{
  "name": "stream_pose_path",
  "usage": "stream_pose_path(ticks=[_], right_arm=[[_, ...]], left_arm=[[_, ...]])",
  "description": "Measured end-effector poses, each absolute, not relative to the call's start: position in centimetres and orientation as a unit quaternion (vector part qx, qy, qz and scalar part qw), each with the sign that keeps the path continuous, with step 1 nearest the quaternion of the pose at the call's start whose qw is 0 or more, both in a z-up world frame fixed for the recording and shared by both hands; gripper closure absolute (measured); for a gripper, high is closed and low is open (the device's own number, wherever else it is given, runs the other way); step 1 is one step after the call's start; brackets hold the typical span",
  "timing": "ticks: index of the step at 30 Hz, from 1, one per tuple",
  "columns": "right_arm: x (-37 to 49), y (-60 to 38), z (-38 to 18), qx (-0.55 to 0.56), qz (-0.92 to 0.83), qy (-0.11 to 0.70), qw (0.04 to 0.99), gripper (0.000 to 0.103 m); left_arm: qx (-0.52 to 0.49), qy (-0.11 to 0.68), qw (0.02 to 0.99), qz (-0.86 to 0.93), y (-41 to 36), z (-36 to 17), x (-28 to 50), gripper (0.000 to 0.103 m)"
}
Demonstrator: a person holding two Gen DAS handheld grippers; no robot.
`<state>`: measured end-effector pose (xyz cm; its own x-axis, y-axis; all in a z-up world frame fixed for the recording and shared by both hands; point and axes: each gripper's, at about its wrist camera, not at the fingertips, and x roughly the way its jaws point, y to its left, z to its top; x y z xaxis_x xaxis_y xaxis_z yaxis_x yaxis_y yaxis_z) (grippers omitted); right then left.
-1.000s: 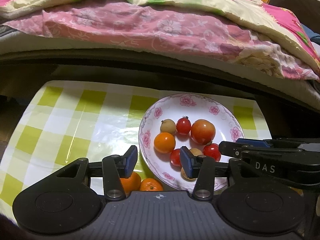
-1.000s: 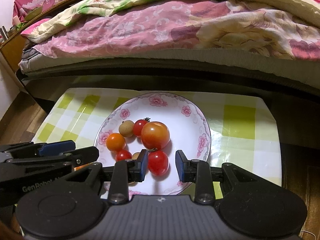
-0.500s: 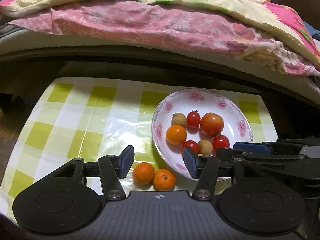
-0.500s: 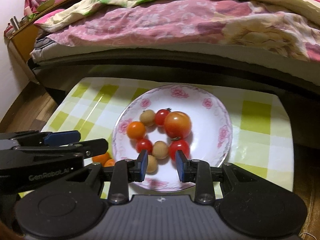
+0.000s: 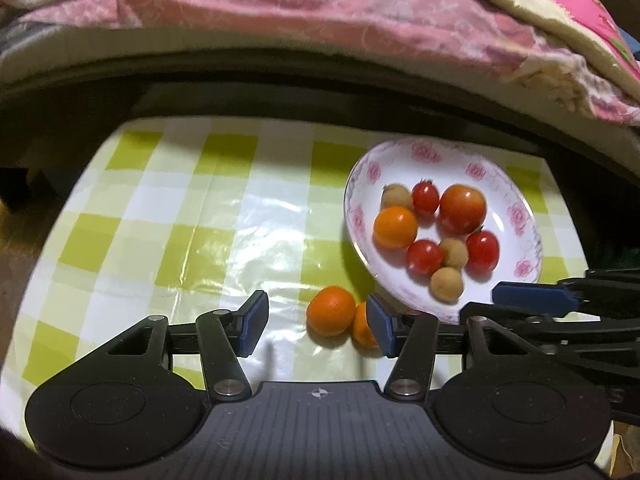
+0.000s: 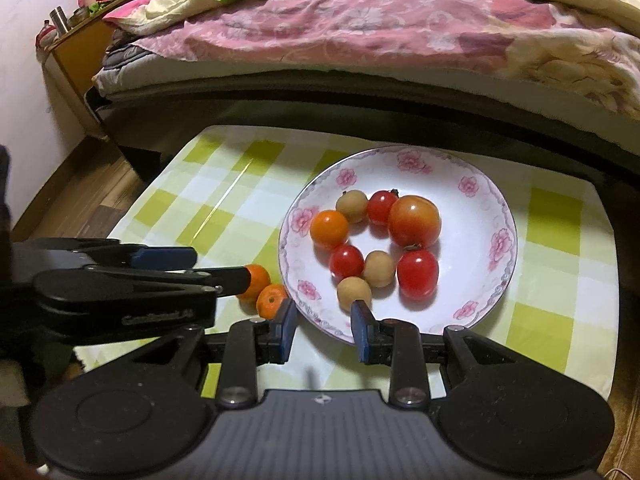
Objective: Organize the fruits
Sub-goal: 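Move both open tools back toward the mandarins on the cloth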
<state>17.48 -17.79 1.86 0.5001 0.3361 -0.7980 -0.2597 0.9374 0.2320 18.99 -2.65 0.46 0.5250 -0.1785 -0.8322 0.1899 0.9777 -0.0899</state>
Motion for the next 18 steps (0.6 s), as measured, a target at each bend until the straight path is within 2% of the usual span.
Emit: stream_pose_path(ticks=[3,13,18], right_arm=[[17.4,-17.9,1.8,0.04,0.175,0.471,0.864,0.066],[17.1,-18.3,1.4,0.04,0.177,0.481,0.858,0.066],[17.0,-18.6,1.4,0.043,0.177,0.482,0.857,0.066]], left_arm=[[0.01,0.479,0.872,-0.098,-2.6,-0.4,19.4,0.047],[-0.003,0.478,0.873,-0.097,-3.5,-1.4,20.5,0.047],[-0.006,0.489,0.868,-0.089,-3.3,-2.2,20.9,0.055]])
